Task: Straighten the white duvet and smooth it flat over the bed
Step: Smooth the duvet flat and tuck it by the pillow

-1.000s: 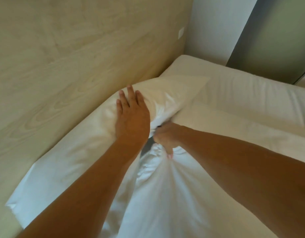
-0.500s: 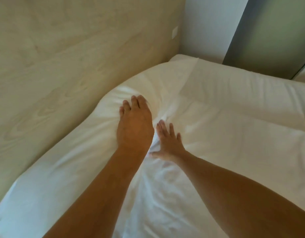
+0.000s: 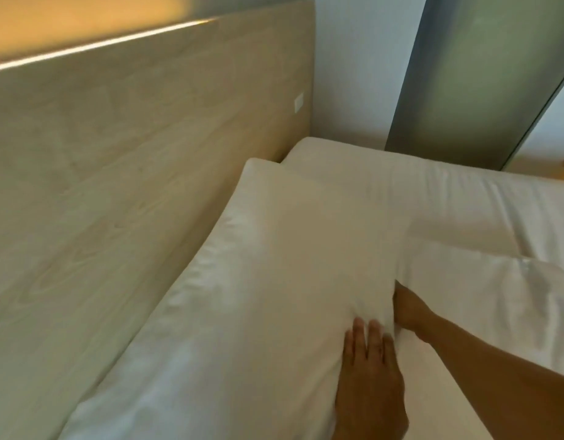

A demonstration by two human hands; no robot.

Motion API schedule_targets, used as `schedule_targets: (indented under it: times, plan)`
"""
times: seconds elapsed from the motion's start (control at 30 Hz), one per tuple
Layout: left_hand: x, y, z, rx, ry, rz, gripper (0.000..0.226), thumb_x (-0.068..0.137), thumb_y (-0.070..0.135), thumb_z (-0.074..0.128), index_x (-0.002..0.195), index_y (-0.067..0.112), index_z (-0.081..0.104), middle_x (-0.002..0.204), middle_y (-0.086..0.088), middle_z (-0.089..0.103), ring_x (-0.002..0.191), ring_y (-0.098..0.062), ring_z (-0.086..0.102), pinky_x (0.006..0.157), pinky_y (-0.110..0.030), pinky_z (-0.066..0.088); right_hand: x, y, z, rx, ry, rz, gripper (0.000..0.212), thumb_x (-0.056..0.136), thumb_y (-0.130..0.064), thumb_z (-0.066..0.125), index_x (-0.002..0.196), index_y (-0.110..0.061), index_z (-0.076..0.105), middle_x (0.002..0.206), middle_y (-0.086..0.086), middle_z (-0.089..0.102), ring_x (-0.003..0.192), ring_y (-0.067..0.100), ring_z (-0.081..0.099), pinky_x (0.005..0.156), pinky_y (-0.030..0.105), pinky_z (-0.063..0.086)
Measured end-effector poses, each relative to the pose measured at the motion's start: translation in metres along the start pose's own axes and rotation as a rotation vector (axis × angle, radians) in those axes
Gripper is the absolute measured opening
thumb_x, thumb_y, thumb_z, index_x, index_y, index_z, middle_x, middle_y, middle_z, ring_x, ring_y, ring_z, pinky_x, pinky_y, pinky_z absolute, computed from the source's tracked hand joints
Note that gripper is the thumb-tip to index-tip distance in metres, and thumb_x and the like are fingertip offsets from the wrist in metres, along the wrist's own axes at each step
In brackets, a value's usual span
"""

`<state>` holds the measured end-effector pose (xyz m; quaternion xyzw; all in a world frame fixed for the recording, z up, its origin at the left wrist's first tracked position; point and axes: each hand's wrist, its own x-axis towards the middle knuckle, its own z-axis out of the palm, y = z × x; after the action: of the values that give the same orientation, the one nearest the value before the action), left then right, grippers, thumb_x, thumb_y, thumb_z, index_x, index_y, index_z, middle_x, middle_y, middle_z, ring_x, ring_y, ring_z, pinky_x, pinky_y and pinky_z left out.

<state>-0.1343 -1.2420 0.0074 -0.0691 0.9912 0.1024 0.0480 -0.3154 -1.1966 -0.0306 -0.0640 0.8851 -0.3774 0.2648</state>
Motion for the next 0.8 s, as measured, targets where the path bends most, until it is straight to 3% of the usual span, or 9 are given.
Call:
schedule_targets:
  times: [0.07,0.13,0.2,0.23,0.33,0.43,0.53,0.67,0.8]
  plan:
    - [0.008,-0.005,-0.008,-0.01,0.078,0.128,0.062,0.092,0.039,0.047,0.147,0.013,0.036,0.16,-0.01,0.014,0.148,-0.033,0.008,0.115,-0.053,-0.007,0.005,0.022,-0.026,-0.121,0.196,0.081,0.056,0.099,-0.03,0.051,0.148,-0.009,0.035,0.151,0.014,0.04,0.136,0.033,0.039,0.112,0.038,0.033]
    - [0.025,-0.019,-0.032,0.005,0.316,0.174,0.054,0.095,0.037,0.036,0.145,0.018,0.04,0.159,-0.005,0.022,0.149,-0.026,0.01,0.117,-0.058,0.001,0.009,0.019,-0.041,-0.072,0.426,0.094,0.057,0.1,-0.038,0.046,0.147,-0.008,0.037,0.152,0.015,0.037,0.139,0.033,0.035,0.114,0.042,0.028]
    - [0.051,-0.055,-0.063,0.058,0.486,0.055,0.055,0.096,0.036,0.03,0.147,0.021,0.038,0.16,-0.004,0.022,0.149,-0.026,0.009,0.118,-0.058,0.008,0.004,-0.01,-0.045,-0.146,0.573,-0.114,0.058,0.102,-0.041,0.039,0.149,-0.008,0.034,0.157,0.014,0.029,0.144,0.031,0.026,0.117,0.045,0.023]
    - [0.065,-0.076,-0.079,0.098,0.482,-0.022,0.055,0.097,0.037,0.027,0.15,0.023,0.032,0.161,-0.004,0.016,0.149,-0.026,0.005,0.118,-0.057,0.007,0.002,-0.029,-0.043,-0.187,0.596,-0.235,0.058,0.102,-0.043,0.036,0.15,-0.009,0.032,0.159,0.011,0.023,0.147,0.029,0.019,0.118,0.045,0.019]
    - [0.094,-0.135,-0.109,0.154,0.356,-0.192,0.056,0.1,0.043,0.021,0.154,0.031,0.016,0.163,-0.001,0.001,0.149,-0.028,-0.006,0.118,-0.056,-0.001,0.007,-0.087,-0.022,-0.339,0.478,-0.517,0.061,0.101,-0.051,0.029,0.152,-0.018,0.026,0.163,0.002,0.011,0.15,0.023,0.003,0.119,0.044,0.007]
    - [0.104,-0.164,-0.105,0.17,0.231,-0.179,0.057,0.098,0.053,0.018,0.153,0.039,0.009,0.163,0.004,-0.006,0.149,-0.026,-0.01,0.117,-0.058,-0.001,0.016,-0.127,0.011,-0.525,0.248,-0.647,0.063,0.098,-0.059,0.02,0.155,-0.031,0.013,0.163,-0.006,-0.001,0.15,0.017,-0.008,0.119,0.047,-0.001]
    - [0.108,-0.187,-0.086,0.148,0.183,-0.148,0.058,0.097,0.058,0.014,0.152,0.044,0.001,0.162,0.009,-0.011,0.148,-0.02,-0.013,0.118,-0.055,0.0,0.03,-0.124,0.042,-0.557,0.053,-0.539,0.062,0.096,-0.065,0.013,0.152,-0.043,0.0,0.162,-0.013,-0.012,0.148,0.014,-0.015,0.118,0.05,-0.007]
    - [0.112,-0.216,-0.055,0.11,0.173,-0.082,0.059,0.095,0.062,0.014,0.15,0.048,-0.002,0.161,0.013,-0.012,0.148,-0.016,-0.014,0.119,-0.052,0.003,0.045,-0.099,0.067,-0.531,0.075,-0.405,0.069,0.09,-0.074,0.013,0.15,-0.048,-0.008,0.16,-0.014,-0.018,0.147,0.013,-0.018,0.117,0.048,-0.01]
    - [0.12,-0.233,-0.035,0.086,0.199,-0.054,0.06,0.094,0.062,0.016,0.15,0.048,-0.001,0.161,0.014,-0.011,0.148,-0.015,-0.013,0.119,-0.051,0.003,0.051,-0.093,0.083,-0.542,0.12,-0.403,0.07,0.09,-0.074,0.013,0.151,-0.046,-0.007,0.161,-0.012,-0.017,0.147,0.012,-0.018,0.117,0.046,-0.01]
